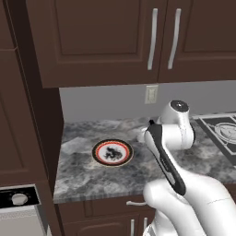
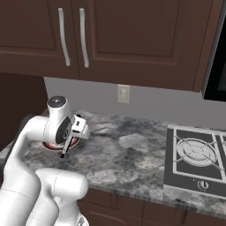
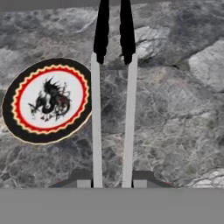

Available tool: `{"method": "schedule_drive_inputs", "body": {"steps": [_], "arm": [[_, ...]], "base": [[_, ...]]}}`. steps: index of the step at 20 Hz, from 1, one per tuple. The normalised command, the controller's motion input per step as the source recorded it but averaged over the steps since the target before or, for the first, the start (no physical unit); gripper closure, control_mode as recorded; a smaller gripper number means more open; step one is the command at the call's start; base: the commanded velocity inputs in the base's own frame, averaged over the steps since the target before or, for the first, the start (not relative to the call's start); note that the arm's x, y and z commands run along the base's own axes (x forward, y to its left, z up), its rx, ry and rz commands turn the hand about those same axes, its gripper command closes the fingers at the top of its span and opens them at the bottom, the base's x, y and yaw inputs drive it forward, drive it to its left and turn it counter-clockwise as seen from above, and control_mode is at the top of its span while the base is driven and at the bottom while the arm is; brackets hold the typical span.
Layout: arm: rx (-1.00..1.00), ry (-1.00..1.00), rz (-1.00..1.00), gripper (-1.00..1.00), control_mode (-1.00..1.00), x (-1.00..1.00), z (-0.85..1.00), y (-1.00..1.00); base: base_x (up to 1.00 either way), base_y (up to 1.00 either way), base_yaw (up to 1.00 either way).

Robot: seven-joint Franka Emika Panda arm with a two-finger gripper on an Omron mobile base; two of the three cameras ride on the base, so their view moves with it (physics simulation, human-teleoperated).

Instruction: Pick up the tongs from the counter and place them near the plate next to the oven.

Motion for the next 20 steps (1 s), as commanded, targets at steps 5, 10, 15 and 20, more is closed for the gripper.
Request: {"method": "schedule_drive_inputs", "body": {"steps": [5,10,15,20], "arm": [[0.00,0.01,0.00,1.00,-1.00,0.77,-0.33,0.00],[0.00,0.00,0.00,1.00,-1.00,0.55,-0.46,0.00],[0.00,0.00,0.00,1.00,-1.00,0.29,-0.47,0.00],[0.00,0.00,0.00,1.00,-1.00,0.20,-0.44,0.00]], "base": [[0.00,0.00,0.00],[0.00,0.00,0.00],[0.00,0.00,0.00],[0.00,0.00,0.00]]}}
